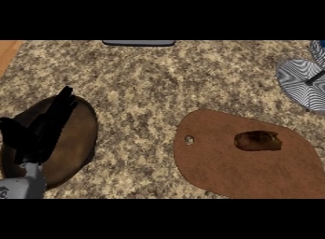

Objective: Pick the can from the cutting board and place it in the tiered basket

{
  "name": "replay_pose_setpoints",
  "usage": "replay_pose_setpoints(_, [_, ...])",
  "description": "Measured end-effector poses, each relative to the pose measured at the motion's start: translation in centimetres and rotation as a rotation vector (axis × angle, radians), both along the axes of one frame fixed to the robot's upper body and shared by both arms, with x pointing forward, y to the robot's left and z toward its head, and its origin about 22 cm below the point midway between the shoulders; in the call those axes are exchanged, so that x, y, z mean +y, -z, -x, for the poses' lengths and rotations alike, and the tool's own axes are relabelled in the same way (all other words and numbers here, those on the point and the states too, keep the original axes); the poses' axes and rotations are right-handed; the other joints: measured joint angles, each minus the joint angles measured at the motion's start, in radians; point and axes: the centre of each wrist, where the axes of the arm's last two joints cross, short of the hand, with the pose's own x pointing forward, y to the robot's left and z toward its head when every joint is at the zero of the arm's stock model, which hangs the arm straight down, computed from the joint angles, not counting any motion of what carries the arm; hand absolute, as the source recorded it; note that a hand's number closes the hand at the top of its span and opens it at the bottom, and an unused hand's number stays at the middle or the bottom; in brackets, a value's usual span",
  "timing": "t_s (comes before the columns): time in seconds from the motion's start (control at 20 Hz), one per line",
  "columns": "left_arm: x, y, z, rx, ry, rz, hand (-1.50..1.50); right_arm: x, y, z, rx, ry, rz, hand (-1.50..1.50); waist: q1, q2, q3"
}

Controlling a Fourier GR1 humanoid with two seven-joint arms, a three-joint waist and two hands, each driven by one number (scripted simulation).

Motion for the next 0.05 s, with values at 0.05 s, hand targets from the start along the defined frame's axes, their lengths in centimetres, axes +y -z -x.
replay_pose_setpoints(0.05, [0.01, 0.16, 0.12, 0.001, 0.0, 0.0, 0.0, -0.3, -0.07, 0.54, -0.001, 0.002, 0.005, -1.5, 0.0, 0.0, 0.0])
